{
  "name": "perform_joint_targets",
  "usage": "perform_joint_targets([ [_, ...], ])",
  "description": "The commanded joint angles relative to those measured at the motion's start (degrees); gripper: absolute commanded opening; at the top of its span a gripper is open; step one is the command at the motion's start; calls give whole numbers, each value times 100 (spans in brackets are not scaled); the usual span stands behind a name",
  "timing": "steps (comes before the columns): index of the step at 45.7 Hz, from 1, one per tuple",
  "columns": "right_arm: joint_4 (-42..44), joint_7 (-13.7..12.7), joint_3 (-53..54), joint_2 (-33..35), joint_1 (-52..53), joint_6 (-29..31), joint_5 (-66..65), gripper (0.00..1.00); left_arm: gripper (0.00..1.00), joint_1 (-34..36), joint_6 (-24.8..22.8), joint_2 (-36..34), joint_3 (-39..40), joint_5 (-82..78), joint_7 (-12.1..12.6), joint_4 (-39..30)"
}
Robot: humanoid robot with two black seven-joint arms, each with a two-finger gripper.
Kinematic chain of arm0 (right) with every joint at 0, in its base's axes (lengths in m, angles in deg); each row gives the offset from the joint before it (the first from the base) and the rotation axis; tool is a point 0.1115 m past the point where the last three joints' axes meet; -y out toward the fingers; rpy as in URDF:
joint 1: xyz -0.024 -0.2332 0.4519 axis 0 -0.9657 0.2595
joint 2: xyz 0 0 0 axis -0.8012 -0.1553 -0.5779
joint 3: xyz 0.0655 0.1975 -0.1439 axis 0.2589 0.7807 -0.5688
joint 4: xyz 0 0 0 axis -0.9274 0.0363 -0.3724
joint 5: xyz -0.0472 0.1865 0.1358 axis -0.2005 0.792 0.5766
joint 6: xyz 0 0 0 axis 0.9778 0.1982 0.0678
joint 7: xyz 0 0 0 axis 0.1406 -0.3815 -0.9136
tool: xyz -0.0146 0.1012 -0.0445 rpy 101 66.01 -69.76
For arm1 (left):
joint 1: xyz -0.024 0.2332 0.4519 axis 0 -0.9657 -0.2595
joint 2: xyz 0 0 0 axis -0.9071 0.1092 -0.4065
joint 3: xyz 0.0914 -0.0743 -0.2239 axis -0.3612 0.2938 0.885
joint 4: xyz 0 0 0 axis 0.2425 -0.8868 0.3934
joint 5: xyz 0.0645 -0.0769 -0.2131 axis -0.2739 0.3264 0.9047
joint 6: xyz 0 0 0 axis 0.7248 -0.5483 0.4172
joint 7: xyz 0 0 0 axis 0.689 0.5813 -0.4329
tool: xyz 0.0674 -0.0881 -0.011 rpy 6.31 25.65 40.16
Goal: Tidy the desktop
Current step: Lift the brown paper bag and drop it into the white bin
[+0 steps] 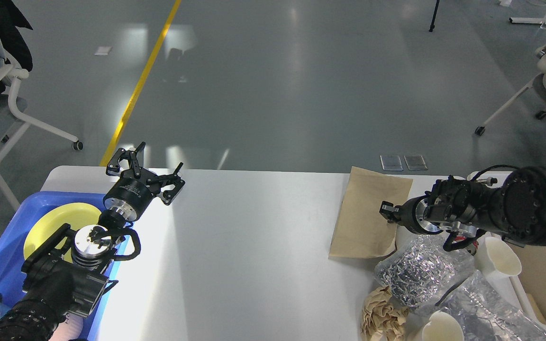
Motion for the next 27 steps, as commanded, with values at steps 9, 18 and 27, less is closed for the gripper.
perform_joint_targets([
  [9, -136, 0, 62, -44, 296, 62, 0, 0, 97, 1, 5, 0, -5, -5, 0, 0],
  [18, -803, 18, 35, 333, 1428, 325, -61, 0, 97, -8, -4, 0, 4, -5, 0, 0],
  [27, -2455, 71, 0, 931, 3608, 1573, -1098, 0, 97, -8, -4, 0, 4, -5, 0, 0],
])
